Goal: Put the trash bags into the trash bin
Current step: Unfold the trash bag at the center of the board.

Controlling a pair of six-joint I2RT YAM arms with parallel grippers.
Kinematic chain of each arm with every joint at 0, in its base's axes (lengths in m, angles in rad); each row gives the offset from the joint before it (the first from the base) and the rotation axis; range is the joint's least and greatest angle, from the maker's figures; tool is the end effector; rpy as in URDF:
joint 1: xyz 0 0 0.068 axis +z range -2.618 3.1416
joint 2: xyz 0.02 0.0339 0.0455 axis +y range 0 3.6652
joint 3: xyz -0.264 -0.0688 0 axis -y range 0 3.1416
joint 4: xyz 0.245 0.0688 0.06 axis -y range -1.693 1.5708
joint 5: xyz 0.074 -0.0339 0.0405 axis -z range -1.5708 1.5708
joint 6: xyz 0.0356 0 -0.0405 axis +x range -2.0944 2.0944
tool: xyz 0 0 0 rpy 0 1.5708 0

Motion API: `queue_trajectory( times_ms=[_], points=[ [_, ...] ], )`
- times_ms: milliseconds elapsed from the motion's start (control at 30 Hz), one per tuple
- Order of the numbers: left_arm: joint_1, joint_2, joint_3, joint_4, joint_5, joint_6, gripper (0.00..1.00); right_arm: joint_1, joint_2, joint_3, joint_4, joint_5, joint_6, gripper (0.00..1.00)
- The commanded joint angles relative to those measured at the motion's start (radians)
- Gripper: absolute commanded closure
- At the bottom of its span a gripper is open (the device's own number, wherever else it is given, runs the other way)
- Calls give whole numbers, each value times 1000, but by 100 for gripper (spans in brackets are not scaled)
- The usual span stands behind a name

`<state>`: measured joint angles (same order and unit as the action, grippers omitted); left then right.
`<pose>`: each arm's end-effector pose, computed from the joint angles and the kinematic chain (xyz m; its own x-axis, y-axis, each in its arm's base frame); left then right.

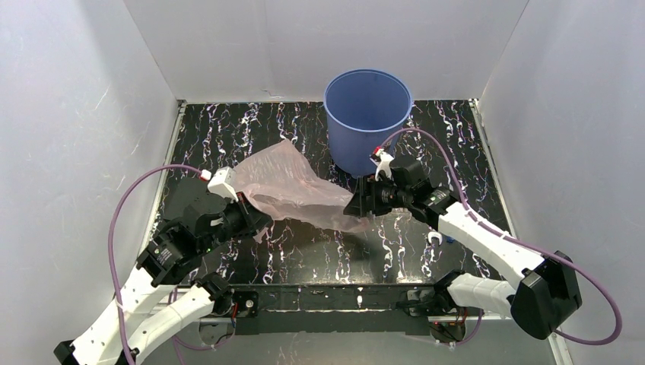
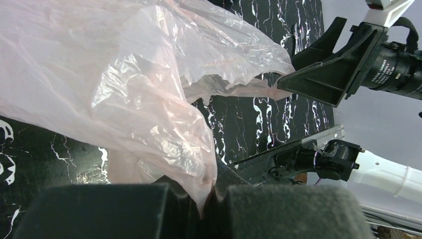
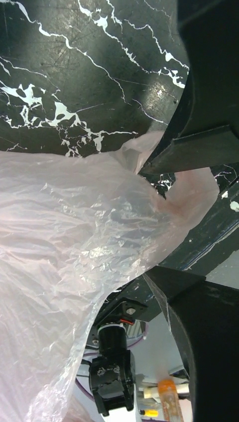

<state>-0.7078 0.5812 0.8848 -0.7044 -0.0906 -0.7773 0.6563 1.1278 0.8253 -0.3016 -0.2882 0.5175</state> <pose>0.0902 -0.0730 0.3462 -0.6210 -0.3879 -0.6811 0.2085 0.7559 -0.6206 0.1900 0.1591 0.2749 -0.7722 0.0039 -0.6354 -0.4469 0.7075 0.5475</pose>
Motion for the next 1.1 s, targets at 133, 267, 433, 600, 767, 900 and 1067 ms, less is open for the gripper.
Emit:
queue_trajectory(
  times_ms=[133,267,433,600,767,900,1067],
  points=[
    [4,13,38,-31,-11,26,100,-157,-7,-131,196,-396,-85,23],
    [5,30,32,-19,16,27,100,-191,55,-156,209,-502,-103,27],
    [4,45,21,11,46,30,100,-192,96,-160,274,-614,-89,45],
    [4,53,17,25,57,29,100,-189,93,-136,257,-560,-65,86],
    [4,41,-6,65,75,18,100,-126,19,-115,352,-478,55,94],
    [4,37,-32,123,124,9,100,-42,-4,-62,379,-335,133,94],
    [4,47,-63,219,204,0,88,68,39,17,436,-231,256,94]
  ],
)
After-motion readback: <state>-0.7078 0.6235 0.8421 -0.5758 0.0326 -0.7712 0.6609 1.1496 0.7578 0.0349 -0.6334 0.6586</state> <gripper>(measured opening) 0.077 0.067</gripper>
